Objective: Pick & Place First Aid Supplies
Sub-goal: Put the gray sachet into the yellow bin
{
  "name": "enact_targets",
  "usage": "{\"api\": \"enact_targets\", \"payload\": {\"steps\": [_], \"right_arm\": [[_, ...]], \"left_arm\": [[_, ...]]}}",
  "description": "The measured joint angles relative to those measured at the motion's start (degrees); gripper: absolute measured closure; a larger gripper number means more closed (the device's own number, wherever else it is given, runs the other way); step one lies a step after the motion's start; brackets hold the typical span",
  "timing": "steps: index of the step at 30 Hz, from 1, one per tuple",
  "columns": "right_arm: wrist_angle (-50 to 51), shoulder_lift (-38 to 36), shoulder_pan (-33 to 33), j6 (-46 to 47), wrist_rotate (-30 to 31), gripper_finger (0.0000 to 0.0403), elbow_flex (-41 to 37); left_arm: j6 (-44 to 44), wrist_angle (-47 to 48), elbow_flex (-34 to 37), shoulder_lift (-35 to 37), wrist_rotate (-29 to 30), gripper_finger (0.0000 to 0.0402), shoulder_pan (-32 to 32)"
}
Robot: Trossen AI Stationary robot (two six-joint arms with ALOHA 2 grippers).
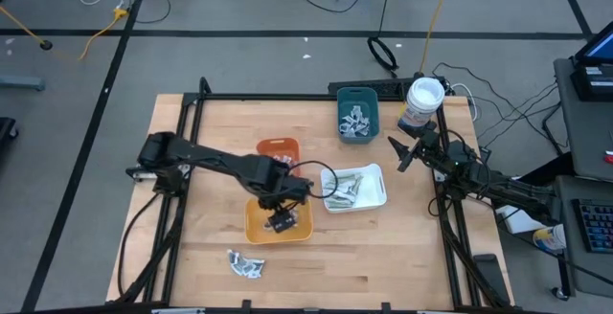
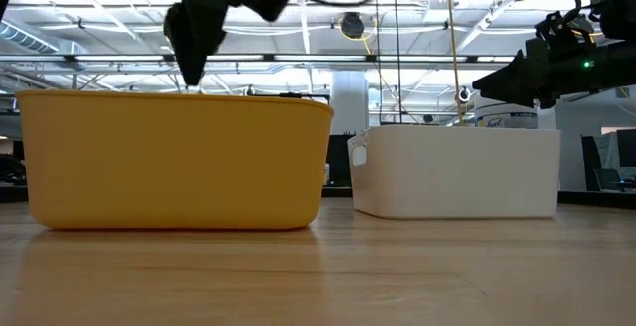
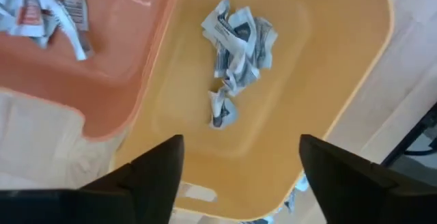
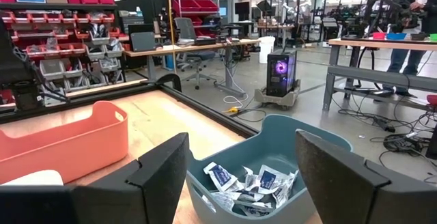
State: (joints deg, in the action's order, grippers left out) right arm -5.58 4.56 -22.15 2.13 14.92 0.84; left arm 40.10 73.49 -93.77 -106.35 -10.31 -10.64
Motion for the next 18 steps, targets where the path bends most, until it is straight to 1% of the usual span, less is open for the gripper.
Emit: {"api": "enact_targets", "payload": {"steps": [2, 7, 12, 18], "right_arm": [[0.0, 0.0, 0.0, 0.0, 0.0, 0.0140, 0.0], [0.0, 0.0, 0.0, 0.0, 0.0, 0.0140, 0.0], [0.0, 0.0, 0.0, 0.0, 0.0, 0.0140, 0.0], [0.0, 0.0, 0.0, 0.0, 0.0, 0.0140, 0.0]], "left_arm": [[1.6, 0.0, 0.9, 1.6, 1.6, 0.0092, -1.6], [9.0, -0.3, 6.0, 6.5, 2.0, 0.0072, -6.2], [18.7, -0.4, 13.0, 12.0, 2.4, 0.0076, -11.2], [35.9, -0.5, 20.2, 17.2, 2.3, 0.0090, -18.0]]}}
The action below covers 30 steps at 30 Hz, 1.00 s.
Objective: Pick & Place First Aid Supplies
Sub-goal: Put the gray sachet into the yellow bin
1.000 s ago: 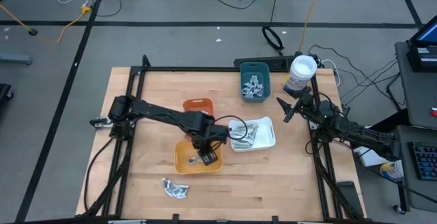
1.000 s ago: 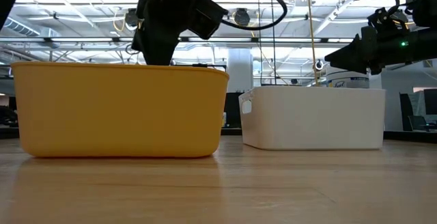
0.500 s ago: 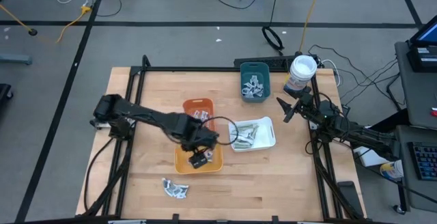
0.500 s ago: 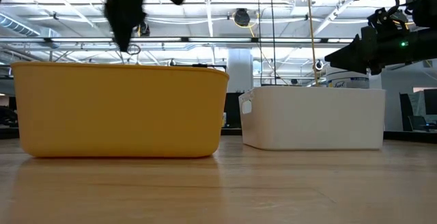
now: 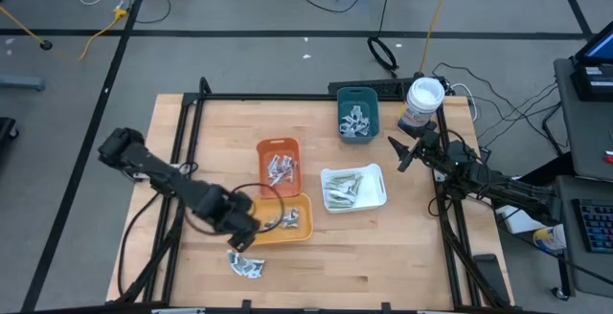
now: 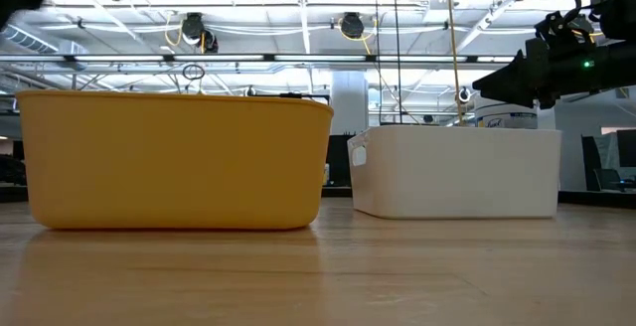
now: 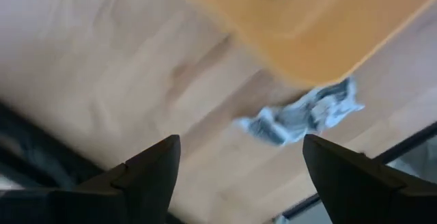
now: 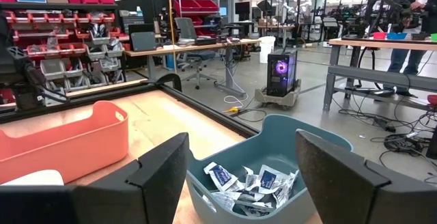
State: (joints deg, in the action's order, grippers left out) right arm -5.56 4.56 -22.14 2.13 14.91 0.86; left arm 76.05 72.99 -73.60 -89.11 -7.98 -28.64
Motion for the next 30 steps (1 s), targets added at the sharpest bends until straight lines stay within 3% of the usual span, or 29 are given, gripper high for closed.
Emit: {"api": "enact_targets", "payload": {"steps": [8, 12, 30], "right_arm": [[0.0, 0.0, 0.0, 0.0, 0.0, 0.0140, 0.0], [0.0, 0.0, 0.0, 0.0, 0.0, 0.0140, 0.0], [0.0, 0.0, 0.0, 0.0, 0.0, 0.0140, 0.0]], "left_arm": [[21.7, 0.0, 3.0, 1.7, -1.0, 0.0093, -6.8], [28.3, -1.5, 3.2, 0.4, -1.1, 0.0090, -7.9], [35.3, -26.0, 16.9, -5.2, -3.1, 0.0116, -9.4]]}}
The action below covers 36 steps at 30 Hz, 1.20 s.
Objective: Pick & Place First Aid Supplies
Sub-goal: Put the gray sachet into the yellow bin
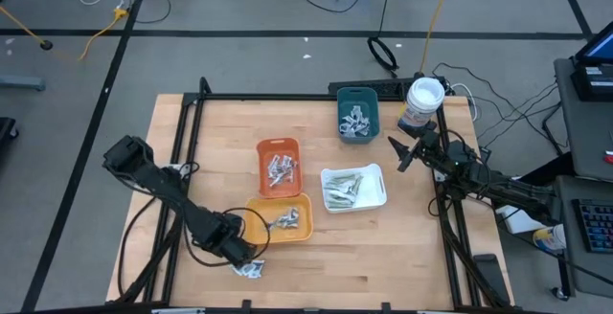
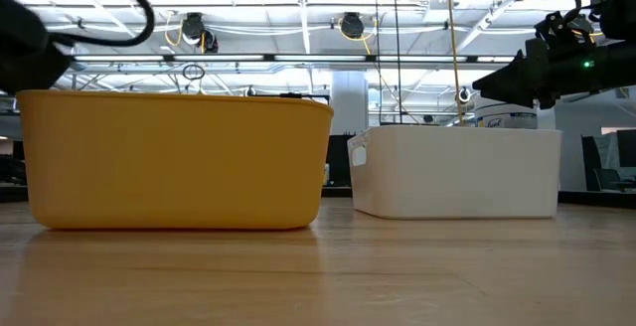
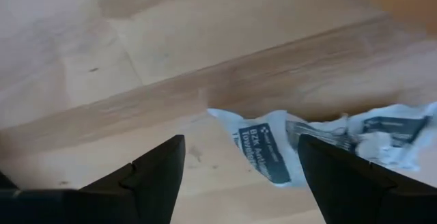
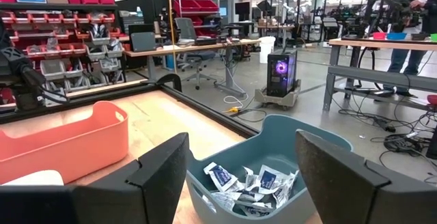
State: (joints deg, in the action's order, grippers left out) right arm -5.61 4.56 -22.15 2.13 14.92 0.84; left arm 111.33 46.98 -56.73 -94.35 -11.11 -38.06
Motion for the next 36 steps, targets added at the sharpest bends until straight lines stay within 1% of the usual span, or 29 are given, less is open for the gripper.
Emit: {"api": "enact_targets", "payload": {"steps": [3, 8, 12, 15, 18, 22, 27, 29, 31, 36], "right_arm": [[0.0, 0.0, 0.0, 0.0, 0.0, 0.0140, 0.0], [0.0, 0.0, 0.0, 0.0, 0.0, 0.0140, 0.0], [0.0, 0.0, 0.0, 0.0, 0.0, 0.0140, 0.0], [0.0, 0.0, 0.0, 0.0, 0.0, 0.0140, 0.0], [0.0, 0.0, 0.0, 0.0, 0.0, 0.0140, 0.0], [0.0, 0.0, 0.0, 0.0, 0.0, 0.0140, 0.0], [0.0, 0.0, 0.0, 0.0, 0.0, 0.0140, 0.0], [0.0, 0.0, 0.0, 0.0, 0.0, 0.0140, 0.0], [0.0, 0.0, 0.0, 0.0, 0.0, 0.0140, 0.0], [0.0, 0.0, 0.0, 0.0, 0.0, 0.0140, 0.0]], "left_arm": [[1.7, -1.5, 1.3, 0.0, -0.4, 0.0116, -0.8], [1.7, -4.4, 3.5, 0.0, -1.5, 0.0117, -1.3], [1.5, -8.1, 4.4, 0.0, -1.9, 0.0134, -1.3], [1.1, -8.3, 4.5, 0.0, -2.6, 0.0163, -1.2], [-0.6, -8.4, 4.5, 0.0, -3.9, 0.0206, -1.2], [-2.8, -8.4, 4.5, 0.0, -3.9, 0.0278, -1.2], [-6.1, -8.4, 4.5, 0.0, -3.9, 0.0378, -1.2], [-7.8, -8.3, 4.5, 0.0, -3.9, 0.0390, -1.2], [-9.0, -7.2, 4.5, 0.8, -3.9, 0.0387, -1.3], [-12.4, -1.4, 4.5, 6.7, -3.6, 0.0395, -1.9]]}}
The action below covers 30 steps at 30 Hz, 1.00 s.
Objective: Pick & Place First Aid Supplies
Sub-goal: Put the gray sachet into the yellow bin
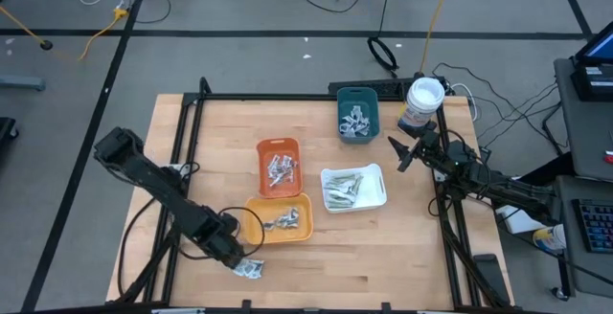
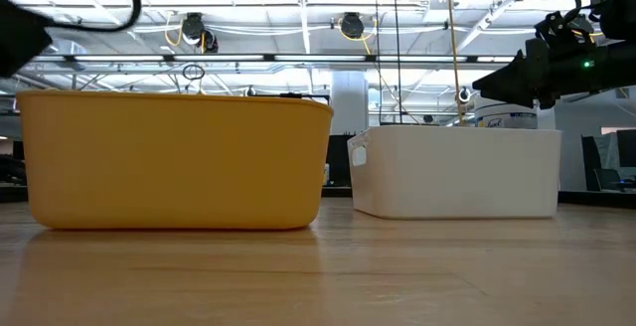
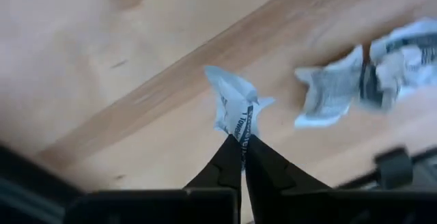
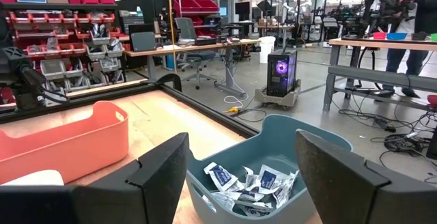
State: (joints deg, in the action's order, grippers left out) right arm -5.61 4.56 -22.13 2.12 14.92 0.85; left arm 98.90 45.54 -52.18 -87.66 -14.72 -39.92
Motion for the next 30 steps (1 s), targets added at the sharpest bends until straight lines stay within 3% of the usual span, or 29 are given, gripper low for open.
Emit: {"api": "enact_targets", "payload": {"steps": [8, 14, 22, 30], "right_arm": [[0.0, 0.0, 0.0, 0.0, 0.0, 0.0140, 0.0], [0.0, 0.0, 0.0, 0.0, 0.0, 0.0140, 0.0], [0.0, 0.0, 0.0, 0.0, 0.0, 0.0140, 0.0], [0.0, 0.0, 0.0, 0.0, 0.0, 0.0140, 0.0]], "left_arm": [[-11.5, 8.3, 0.0, 11.0, 0.8, 0.0396, -2.4], [-26.5, 16.9, -1.1, 13.5, 0.1, 0.0397, -2.1], [-48.9, 26.7, -11.4, 6.4, 0.9, 0.0398, 7.2], [-62.0, 28.7, -23.7, -4.1, 1.8, 0.0400, 16.1]]}}
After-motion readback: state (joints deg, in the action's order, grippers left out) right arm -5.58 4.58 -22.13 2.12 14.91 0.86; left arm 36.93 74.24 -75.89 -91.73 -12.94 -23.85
